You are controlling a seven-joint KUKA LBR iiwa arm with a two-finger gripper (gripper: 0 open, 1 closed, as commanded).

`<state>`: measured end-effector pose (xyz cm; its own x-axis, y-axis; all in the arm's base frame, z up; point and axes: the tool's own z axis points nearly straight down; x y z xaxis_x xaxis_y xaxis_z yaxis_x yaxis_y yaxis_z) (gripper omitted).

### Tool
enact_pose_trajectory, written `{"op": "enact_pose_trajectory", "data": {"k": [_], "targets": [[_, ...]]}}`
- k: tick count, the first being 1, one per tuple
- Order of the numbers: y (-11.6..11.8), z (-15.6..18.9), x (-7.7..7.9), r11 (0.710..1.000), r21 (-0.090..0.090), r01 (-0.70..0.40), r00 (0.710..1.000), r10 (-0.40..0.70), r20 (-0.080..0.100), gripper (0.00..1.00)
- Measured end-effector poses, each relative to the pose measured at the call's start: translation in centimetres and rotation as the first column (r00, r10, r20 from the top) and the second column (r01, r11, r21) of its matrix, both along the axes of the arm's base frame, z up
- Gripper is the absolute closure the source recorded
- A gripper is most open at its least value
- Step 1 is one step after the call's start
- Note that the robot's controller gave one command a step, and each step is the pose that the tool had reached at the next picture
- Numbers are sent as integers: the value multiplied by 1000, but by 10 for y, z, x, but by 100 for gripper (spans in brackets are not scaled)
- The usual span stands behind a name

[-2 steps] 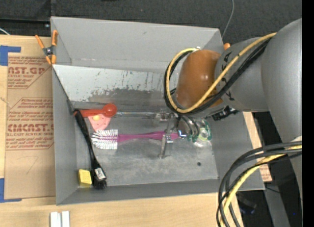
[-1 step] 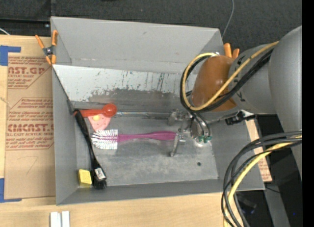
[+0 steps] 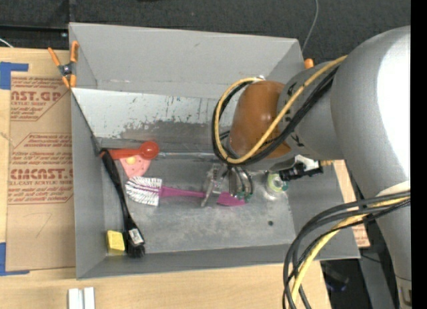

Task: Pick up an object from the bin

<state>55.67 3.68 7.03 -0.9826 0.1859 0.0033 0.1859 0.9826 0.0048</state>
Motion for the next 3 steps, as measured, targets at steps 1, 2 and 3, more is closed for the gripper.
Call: {"op": "enact_pose_trajectory", "data": {"k": [1, 2, 3], "targets": [[0, 0, 0, 1000, 0, 1, 1000, -1, 0, 100], [0, 15, -1, 1000, 0, 0, 1000, 0, -2, 100], [0, 43, -2, 1000, 1, 0, 1000, 0, -7, 100]]}}
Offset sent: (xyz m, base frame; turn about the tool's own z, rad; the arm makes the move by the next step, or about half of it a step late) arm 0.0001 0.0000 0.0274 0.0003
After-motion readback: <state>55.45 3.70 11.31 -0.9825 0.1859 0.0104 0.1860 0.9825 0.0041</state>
